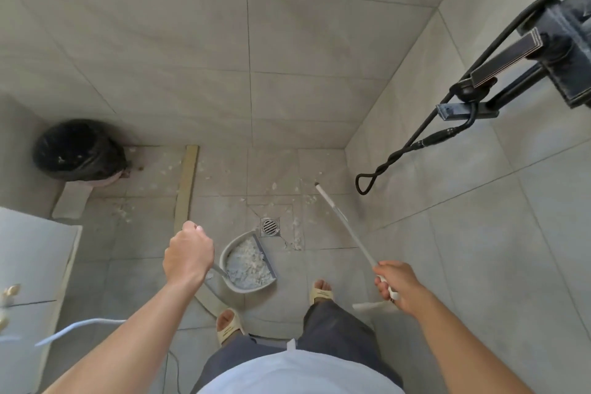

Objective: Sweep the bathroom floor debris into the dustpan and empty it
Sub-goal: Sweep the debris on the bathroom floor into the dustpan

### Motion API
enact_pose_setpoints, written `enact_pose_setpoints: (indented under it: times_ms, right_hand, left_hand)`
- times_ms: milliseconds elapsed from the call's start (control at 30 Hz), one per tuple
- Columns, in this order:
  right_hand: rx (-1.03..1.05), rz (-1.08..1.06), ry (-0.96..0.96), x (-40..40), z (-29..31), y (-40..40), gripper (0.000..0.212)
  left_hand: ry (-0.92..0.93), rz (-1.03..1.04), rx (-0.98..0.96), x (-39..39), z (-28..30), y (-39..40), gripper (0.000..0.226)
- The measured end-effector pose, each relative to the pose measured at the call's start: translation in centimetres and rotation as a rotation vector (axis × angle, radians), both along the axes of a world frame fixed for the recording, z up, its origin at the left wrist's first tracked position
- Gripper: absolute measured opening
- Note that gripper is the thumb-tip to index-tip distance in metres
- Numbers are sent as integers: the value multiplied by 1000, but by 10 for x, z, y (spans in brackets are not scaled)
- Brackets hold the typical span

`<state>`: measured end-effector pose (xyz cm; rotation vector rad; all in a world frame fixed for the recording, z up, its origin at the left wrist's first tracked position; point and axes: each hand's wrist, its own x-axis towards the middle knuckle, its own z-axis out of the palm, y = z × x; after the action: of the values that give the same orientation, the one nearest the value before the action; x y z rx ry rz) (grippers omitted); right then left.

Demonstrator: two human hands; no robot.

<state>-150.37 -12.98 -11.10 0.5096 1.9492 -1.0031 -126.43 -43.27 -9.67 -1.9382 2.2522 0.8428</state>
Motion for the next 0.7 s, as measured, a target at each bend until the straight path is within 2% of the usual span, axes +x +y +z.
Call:
enact_pose_setpoints:
  times_ms: [133, 300, 467, 633, 700]
  right_hand:
    - [9, 104, 41, -55, -11, -34, 14]
    - [-12, 208, 56, -147, -54, -90, 15]
    - [12, 287, 55, -223, -94, -134, 22]
    - [137, 372, -24, -242, -126, -137, 21]
    - [182, 436, -47, -230, -132, -123, 29]
  left_hand:
    - [-61, 64, -3, -7, -8, 7, 28]
    - [-164, 190, 30, -23, -6, 14, 27]
    - [-224, 284, -17, -34, 2, 33, 29]
    - [-265, 338, -47, -46, 2, 54, 28]
    - [-268, 353, -34, -52, 0, 58, 26]
